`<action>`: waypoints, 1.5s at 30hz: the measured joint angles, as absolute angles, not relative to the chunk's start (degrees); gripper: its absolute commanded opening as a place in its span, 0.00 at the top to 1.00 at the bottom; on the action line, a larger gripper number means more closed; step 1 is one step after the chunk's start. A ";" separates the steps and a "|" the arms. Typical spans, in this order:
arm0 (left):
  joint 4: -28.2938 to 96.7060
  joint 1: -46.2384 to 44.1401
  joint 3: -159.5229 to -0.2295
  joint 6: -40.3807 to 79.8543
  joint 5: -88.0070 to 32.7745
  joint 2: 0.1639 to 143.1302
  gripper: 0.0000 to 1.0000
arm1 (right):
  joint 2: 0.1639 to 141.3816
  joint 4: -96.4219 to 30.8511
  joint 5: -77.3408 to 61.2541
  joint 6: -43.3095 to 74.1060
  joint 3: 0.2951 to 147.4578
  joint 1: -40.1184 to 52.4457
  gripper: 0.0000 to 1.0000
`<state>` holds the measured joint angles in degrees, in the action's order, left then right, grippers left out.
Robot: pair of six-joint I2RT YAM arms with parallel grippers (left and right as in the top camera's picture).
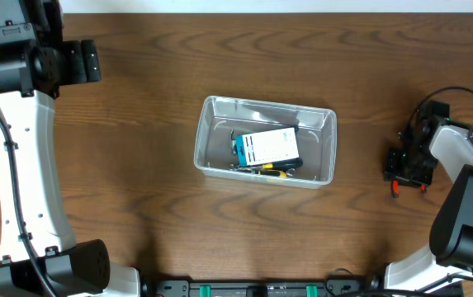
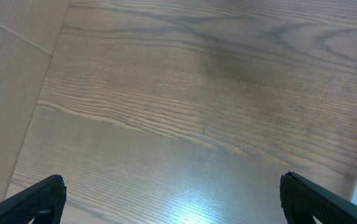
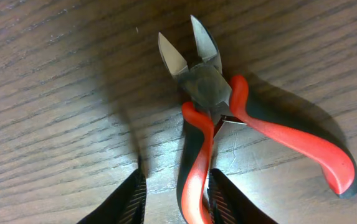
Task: Pack container
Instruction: 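Lower the right gripper and close it on the red pliers handle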
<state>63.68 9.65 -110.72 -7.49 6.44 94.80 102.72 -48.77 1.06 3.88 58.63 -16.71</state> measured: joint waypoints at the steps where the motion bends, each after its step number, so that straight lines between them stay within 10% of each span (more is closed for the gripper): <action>1: 63.68 9.65 -110.72 -7.49 6.44 94.80 0.02 | 102.69 -48.77 1.06 3.88 58.63 -16.71 0.67; 14: 63.68 9.65 -110.72 -7.49 6.42 94.80 0.02 | 102.69 -46.89 2.26 2.76 58.63 -16.71 0.64; 31: 63.68 9.65 -110.72 -7.49 6.42 94.80 0.02 | 102.69 -46.41 3.25 2.15 58.63 -16.71 0.96; 45: 63.68 9.65 -110.72 -7.49 6.42 94.80 0.02 | 102.65 -46.48 2.55 2.24 58.65 -16.95 0.99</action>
<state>63.68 9.65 -110.72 -7.49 6.42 94.80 102.65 -46.48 2.55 2.24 58.65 -16.95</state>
